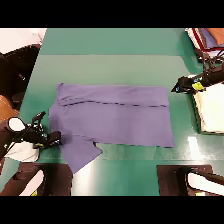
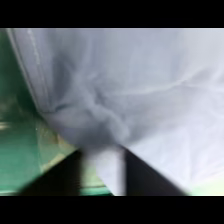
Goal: Fold the shirts.
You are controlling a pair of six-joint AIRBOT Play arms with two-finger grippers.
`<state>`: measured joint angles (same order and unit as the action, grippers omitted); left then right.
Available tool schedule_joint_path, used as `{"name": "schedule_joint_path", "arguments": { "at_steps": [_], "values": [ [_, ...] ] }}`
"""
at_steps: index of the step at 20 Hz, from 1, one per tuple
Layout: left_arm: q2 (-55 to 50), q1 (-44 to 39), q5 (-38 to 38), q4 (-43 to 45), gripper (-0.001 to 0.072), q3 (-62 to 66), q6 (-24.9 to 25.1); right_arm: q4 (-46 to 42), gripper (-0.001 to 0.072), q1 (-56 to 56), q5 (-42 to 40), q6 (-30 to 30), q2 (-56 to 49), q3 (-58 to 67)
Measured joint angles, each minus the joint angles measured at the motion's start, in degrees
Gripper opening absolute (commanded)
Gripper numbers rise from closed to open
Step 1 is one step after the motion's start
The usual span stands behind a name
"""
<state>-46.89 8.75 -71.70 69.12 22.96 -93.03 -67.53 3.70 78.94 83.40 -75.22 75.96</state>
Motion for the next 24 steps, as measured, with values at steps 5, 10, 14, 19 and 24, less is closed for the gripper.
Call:
{"name": "schedule_joint_path", "arguments": {
  "at_steps": [5,10,14,19,24],
  "values": [
    [0.0,0.0,0.3,-0.7,0.0025,1.9,1.2,-1.4,0.0347,0.0,4.5,-0.5,0.0,-0.1],
    [0.0,0.0,-1.6,-1.3,0.0026,8.2,3.1,-4.1,0.0428,-4.3,8.1,-0.7,4.4,-10.2],
    [0.0,0.0,-2.0,-2.9,0.0026,11.6,4.4,-4.1,0.0486,-12.1,8.2,-0.8,10.4,-27.0],
    [0.0,0.0,-2.0,-4.1,0.0026,12.6,4.9,1.2,0.0470,-19.3,5.4,-2.2,15.1,-43.3],
    [0.0,0.0,-1.9,-4.4,0.0026,12.9,5.4,3.3,0.0137,-17.9,2.4,-2.8,13.9,-47.3]
  ]
}}
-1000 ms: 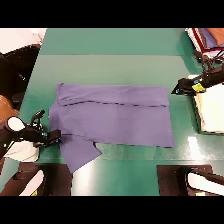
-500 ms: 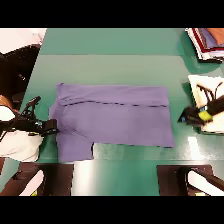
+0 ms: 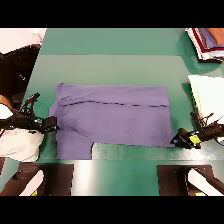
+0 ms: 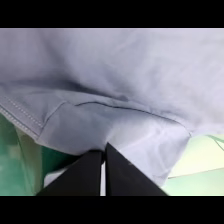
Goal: Fold the shirts.
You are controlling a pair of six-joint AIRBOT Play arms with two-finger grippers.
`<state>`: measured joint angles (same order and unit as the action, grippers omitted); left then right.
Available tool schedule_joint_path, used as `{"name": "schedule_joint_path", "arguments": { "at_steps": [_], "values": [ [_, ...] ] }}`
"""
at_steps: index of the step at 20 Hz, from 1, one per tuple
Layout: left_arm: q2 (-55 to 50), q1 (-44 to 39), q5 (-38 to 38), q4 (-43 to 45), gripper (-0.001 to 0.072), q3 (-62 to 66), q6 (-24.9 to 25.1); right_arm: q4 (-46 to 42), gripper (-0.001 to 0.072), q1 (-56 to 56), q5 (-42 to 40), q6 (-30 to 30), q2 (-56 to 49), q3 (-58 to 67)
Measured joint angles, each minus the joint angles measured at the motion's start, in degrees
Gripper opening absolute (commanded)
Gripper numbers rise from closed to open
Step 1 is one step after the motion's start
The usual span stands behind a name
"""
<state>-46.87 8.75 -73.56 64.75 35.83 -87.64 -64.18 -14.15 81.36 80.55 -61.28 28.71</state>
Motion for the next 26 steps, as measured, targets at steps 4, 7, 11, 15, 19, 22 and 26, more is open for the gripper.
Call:
{"name": "schedule_joint_path", "arguments": {
  "at_steps": [4,7,11,15,19,22,26],
  "values": [
    [0.0,0.0,-1.4,0.8,0.0024,0.8,0.8,-1.3,0.0018,4.2,-0.9,-0.1,-1.0,2.4],
    [0.9,0.0,-3.8,1.9,0.0023,2.7,1.2,-4.3,0.0017,6.8,0.7,-0.2,1.6,4.9],
    [7.4,0.0,-8.3,2.3,0.0024,3.9,-0.5,-9.9,0.0017,8.2,6.9,-0.1,9.0,8.2],
    [14.3,0.0,-17.0,-1.3,0.0024,5.2,-3.3,-14.8,0.0016,8.6,13.1,-0.1,16.2,12.4],
    [14.3,0.0,-15.3,-3.0,0.0025,7.2,-3.9,-15.1,0.0016,8.7,12.4,0.2,14.3,18.4],
    [8.7,0.0,-8.2,-3.5,0.0026,7.7,-1.7,-13.8,0.0017,8.8,8.2,0.1,7.0,24.2],
    [-3.6,-0.1,3.3,-5.2,0.0026,9.4,2.1,-10.0,0.0017,10.2,3.5,-0.9,-5.8,33.2]
  ]
}}
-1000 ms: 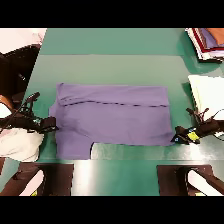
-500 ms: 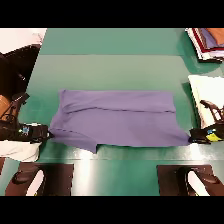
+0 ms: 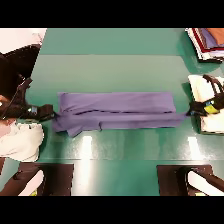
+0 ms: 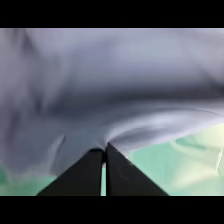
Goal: Fold the shirts.
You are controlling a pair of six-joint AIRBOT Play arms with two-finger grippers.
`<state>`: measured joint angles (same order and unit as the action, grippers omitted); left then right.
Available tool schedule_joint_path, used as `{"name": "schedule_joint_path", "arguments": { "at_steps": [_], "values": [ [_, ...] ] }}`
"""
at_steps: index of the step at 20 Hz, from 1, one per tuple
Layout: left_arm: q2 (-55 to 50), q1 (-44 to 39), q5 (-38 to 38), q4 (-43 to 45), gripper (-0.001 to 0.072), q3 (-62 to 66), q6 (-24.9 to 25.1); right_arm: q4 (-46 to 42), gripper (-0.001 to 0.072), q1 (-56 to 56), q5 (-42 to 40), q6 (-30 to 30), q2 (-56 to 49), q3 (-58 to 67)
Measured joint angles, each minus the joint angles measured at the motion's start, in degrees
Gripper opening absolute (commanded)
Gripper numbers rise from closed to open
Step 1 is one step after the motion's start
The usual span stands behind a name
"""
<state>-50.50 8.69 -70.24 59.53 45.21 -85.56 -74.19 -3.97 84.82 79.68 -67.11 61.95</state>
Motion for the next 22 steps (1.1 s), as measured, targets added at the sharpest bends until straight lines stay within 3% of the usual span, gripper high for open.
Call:
{"name": "schedule_joint_path", "arguments": {
  "at_steps": [5,10,12,13,17,18,19,20,21,22],
  "values": [
    [-15.6,0.0,10.5,-3.8,0.0027,7.3,4.2,3.1,0.0018,2.8,-3.4,-0.4,-13.9,11.6],
    [-24.2,0.0,14.8,-5.6,0.0037,15.6,7.0,4.0,0.0039,3.5,-3.7,-0.5,-22.8,20.9],
    [-25.5,0.0,16.0,-5.7,0.0471,17.3,7.5,4.7,0.0369,3.5,-3.8,-0.6,-25.1,23.4],
    [-25.9,0.0,16.2,-5.9,0.0507,17.7,7.5,6.0,0.0388,3.2,-4.0,-0.8,-25.9,24.1],
    [-26.6,0.0,15.3,-9.2,0.0496,18.9,7.5,13.4,0.0389,0.2,-3.7,-2.8,-27.6,25.5],
    [-26.7,0.0,14.2,-10.0,0.0355,19.1,7.5,14.5,0.0389,-1.1,-2.4,-3.4,-27.7,25.6],
    [-26.8,-0.1,13.1,-10.6,0.0104,19.2,7.6,15.3,0.0397,-2.4,-1.0,-3.9,-27.8,25.6],
    [-26.8,0.0,11.7,-10.9,0.0037,19.3,7.7,16.1,0.0495,-3.9,0.2,-4.3,-27.9,25.3],
    [-26.8,0.0,10.5,-11.2,0.0037,19.4,8.2,16.7,0.0563,-5.3,1.2,-4.7,-27.8,24.5],
    [-26.9,-0.1,9.5,-11.5,0.0036,19.4,8.6,17.1,0.0563,-6.7,2.1,-5.0,-27.8,23.2]
  ]
}}
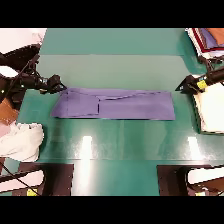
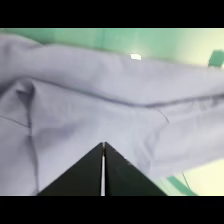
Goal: Fold the shirts.
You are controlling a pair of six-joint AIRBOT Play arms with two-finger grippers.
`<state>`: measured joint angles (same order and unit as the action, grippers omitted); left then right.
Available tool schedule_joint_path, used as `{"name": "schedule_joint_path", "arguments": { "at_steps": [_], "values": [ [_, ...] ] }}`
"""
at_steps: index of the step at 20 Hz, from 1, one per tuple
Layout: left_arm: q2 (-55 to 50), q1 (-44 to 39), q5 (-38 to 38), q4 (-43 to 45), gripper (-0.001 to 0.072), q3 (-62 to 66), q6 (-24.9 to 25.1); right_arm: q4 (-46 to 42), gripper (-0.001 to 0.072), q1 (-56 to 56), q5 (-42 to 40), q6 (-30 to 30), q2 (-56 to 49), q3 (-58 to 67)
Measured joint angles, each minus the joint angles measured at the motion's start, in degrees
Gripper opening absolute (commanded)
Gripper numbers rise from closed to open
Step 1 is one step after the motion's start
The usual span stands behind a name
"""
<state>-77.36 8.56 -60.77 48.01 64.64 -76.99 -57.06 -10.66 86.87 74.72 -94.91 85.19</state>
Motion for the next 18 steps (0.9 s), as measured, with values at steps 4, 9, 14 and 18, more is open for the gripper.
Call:
{"name": "schedule_joint_path", "arguments": {
  "at_steps": [4,9,14,18],
  "values": [
    [0.0,-3.0,-2.4,-0.8,0.0027,0.1,0.8,1.5,0.0553,-3.9,0.0,-1.6,0.2,-9.0],
    [-0.1,-12.3,1.8,-1.2,0.0026,0.2,0.1,7.7,0.0413,-3.3,-5.6,-5.8,0.3,-19.2],
    [-3.6,-21.2,8.0,-1.3,0.0026,2.6,-2.4,10.1,0.0017,0.7,-10.1,-8.7,0.6,-20.3],
    [-9.9,-27.5,9.3,-1.3,0.0026,7.8,-3.4,12.8,0.0016,2.2,-7.3,-9.3,4.4,-14.7]
  ]
}}
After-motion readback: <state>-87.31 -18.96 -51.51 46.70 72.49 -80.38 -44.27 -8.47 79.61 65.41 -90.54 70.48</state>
